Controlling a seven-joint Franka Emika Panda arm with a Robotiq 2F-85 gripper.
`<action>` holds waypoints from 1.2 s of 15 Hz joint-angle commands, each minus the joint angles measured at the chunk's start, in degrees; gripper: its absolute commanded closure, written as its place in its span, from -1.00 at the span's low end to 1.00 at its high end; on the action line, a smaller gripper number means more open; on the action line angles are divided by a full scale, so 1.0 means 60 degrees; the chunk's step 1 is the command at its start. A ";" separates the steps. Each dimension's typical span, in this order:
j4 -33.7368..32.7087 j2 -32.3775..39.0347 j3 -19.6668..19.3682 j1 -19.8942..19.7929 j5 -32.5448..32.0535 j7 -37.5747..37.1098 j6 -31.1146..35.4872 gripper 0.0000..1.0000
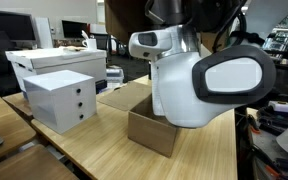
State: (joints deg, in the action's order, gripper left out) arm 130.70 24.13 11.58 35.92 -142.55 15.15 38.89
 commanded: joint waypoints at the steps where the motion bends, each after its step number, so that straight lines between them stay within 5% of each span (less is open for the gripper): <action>1: 0.0097 -0.0143 -0.0258 0.0178 -0.0433 0.0466 -0.0095 0.88; 6: -0.0125 -0.0035 0.0118 0.0059 0.0224 0.0012 -0.0019 0.88; 8: 0.0071 -0.0055 -0.0187 0.0170 -0.0305 0.0242 -0.0047 0.88; 18: -0.0240 0.0030 0.0397 -0.0021 0.1243 -0.0122 -0.0129 0.89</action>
State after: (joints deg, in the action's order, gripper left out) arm 129.46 25.17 12.80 36.24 -137.87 14.76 38.84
